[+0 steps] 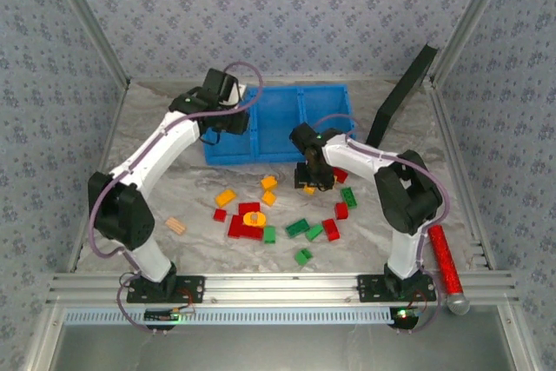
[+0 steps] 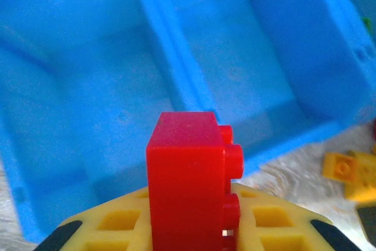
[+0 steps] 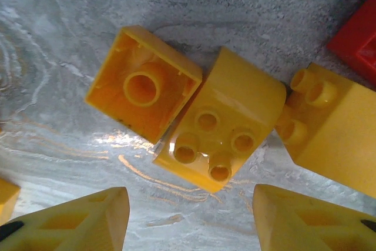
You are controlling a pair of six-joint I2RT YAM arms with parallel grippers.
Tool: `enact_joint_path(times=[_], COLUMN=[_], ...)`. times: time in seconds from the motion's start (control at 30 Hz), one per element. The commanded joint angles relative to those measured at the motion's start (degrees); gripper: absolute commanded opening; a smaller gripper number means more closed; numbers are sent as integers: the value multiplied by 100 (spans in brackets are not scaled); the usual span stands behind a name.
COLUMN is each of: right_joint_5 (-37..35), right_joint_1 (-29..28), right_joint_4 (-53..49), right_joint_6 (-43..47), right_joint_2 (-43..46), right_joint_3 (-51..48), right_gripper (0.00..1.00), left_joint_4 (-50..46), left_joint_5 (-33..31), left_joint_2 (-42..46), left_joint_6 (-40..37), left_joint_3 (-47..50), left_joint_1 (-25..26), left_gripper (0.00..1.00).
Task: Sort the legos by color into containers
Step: Place the lego in the container, then pick up the lego from the center of the table.
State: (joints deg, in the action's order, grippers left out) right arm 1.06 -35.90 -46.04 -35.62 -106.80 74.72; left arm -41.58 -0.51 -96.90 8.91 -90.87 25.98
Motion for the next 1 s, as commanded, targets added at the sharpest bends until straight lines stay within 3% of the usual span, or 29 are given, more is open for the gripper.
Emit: enact_joint_path(times=[0.0, 0.43, 0.7, 0.97], right_joint_5=[-260, -398, -396, -474], right_joint_1=[-23, -24, -41, -177], right_joint_4=[-81, 48, -32, -639], right_joint_6=[-197, -264, -206, -83], right_joint_2=[-140, -568, -619, -199], right_joint_3=[-41, -10, -4, 194], right_gripper=[59, 52, 41, 30], left_joint_4=[-11, -243, -168, -96], left_joint_5=[-112, -215, -103, 50], left_joint_2=[-459, -1892, -2142, -1946], left_joint_6=[192, 486, 594, 581], left_joint_3=[-248, -666, -470, -146], left_joint_1=[-242, -502, -504, -502], left_gripper=[24, 27, 37, 55])
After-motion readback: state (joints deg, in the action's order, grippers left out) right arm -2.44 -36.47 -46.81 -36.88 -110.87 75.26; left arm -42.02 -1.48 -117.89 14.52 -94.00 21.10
